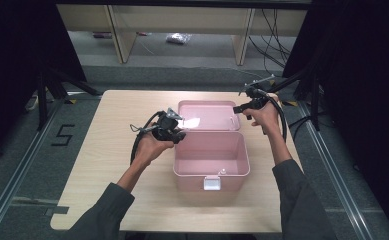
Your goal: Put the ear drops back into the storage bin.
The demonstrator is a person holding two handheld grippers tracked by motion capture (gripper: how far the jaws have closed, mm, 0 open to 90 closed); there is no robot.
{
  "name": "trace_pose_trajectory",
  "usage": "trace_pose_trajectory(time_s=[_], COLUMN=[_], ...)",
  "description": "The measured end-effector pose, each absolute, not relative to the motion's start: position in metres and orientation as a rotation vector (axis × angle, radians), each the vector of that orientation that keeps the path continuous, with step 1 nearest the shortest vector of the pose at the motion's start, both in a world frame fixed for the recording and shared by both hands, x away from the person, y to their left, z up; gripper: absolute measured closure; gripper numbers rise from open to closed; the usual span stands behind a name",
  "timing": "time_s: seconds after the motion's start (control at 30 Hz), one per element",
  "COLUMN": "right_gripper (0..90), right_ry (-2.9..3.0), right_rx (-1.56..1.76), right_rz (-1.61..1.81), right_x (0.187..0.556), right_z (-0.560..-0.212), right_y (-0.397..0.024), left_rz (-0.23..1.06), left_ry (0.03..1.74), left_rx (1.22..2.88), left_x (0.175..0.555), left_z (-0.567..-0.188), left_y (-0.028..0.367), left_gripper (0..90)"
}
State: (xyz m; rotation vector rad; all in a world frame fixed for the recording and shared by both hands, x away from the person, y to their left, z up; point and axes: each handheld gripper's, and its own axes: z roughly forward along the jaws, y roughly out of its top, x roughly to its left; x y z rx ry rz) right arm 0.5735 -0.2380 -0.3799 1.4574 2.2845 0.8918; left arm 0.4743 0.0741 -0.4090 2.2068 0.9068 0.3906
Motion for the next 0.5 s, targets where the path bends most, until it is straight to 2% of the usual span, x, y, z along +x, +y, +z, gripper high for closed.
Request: trace_pose_trajectory(time_s=[0.5], right_gripper=[49.0], right_ry=[2.289], right_rx=[1.485], right_rz=[0.886], right_x=[0.587], right_z=[-0.387], right_y=[-0.233], left_rz=[0.392], left_ry=[0.898], left_rx=[2.209], left_x=[0.474], left_z=[-0.409], left_y=[0.074], left_gripper=[77.1])
